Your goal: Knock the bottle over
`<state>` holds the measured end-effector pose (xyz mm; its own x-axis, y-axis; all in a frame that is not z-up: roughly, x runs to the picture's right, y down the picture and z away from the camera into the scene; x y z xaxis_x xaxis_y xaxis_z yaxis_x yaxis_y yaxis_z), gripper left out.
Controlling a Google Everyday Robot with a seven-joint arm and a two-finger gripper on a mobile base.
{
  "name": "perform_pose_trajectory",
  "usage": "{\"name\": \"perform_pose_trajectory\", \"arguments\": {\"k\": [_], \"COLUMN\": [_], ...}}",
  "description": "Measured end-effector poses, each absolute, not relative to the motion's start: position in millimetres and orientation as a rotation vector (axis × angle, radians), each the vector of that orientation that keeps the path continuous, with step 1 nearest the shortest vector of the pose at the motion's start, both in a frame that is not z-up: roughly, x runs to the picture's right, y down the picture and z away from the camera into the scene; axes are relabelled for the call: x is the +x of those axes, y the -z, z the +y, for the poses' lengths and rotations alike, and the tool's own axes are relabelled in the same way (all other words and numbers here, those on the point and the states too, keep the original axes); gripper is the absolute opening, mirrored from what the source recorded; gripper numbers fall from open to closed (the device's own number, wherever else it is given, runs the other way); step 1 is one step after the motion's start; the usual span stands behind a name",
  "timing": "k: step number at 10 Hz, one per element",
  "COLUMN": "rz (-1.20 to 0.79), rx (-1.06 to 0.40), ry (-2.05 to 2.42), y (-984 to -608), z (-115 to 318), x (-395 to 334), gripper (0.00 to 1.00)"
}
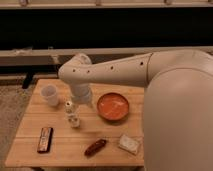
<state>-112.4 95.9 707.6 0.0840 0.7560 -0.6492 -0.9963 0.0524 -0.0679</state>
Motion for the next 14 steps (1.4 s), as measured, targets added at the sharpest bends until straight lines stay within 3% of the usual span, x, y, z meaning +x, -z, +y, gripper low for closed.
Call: {"name": "perform_pose_trajectory", "arguments": {"k": [14], "rz": [0.503], "rx": [-0.58], "ry": [-1.396], "y": [-721], "z": [78], "x": [-131], "gripper": [0.65]}}
